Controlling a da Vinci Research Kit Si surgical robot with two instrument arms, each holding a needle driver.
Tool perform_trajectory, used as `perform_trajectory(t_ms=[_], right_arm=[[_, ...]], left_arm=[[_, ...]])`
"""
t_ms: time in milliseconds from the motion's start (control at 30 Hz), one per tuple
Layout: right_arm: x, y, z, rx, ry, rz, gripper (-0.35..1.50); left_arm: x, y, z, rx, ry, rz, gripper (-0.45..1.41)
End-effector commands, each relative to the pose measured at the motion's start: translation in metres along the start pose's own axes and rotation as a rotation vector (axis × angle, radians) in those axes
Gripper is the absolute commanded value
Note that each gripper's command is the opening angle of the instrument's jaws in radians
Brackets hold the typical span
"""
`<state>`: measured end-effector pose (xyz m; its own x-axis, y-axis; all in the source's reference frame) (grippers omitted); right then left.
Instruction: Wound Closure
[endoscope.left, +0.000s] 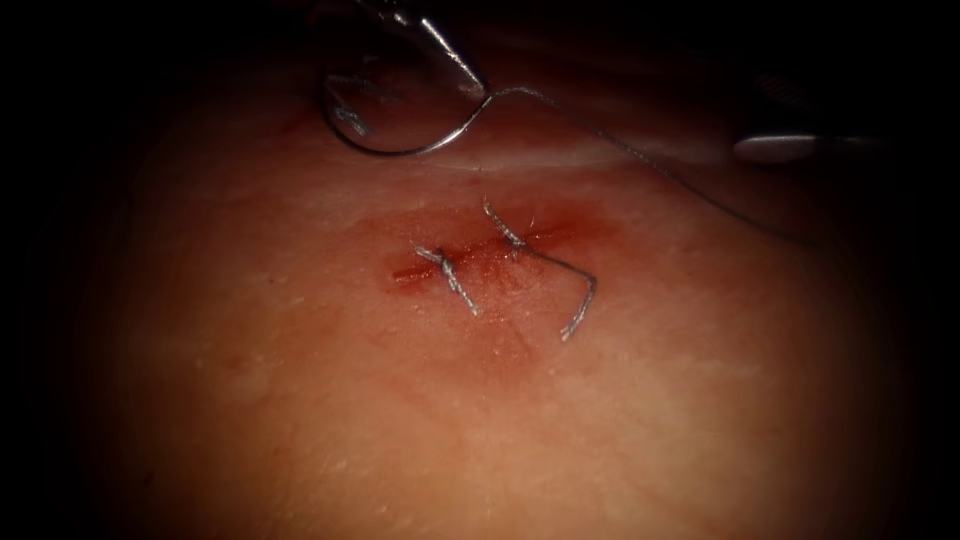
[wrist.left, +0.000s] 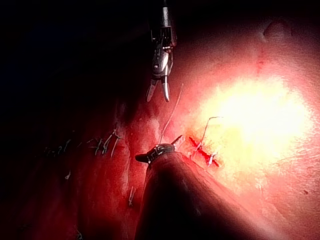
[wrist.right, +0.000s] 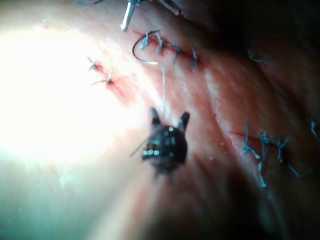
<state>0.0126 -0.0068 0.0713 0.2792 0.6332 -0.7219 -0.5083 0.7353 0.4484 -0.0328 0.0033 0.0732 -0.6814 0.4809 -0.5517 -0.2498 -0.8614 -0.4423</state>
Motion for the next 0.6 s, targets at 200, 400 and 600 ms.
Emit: perform_trajectory(t_ms=[200, 400, 600], right_arm=[[0.0022, -0.0033, 0.0001, 0.072, 0.015, -0.020, 1.45], [0.0032, -0.0067, 0.0003, 0.159, 0.024, -0.045, 1.33], [0.0032, -0.0071, 0.0002, 0.164, 0.034, -0.052, 1.33]], left_arm=[[-0.0002, 0.0064, 0.0022, -0.115, 0.038, 0.271, 0.83], [-0.0009, 0.0113, 0.0032, -0.169, 0.081, 0.505, 0.76], [-0.0011, 0.0125, 0.0043, -0.190, 0.119, 0.654, 0.64]])
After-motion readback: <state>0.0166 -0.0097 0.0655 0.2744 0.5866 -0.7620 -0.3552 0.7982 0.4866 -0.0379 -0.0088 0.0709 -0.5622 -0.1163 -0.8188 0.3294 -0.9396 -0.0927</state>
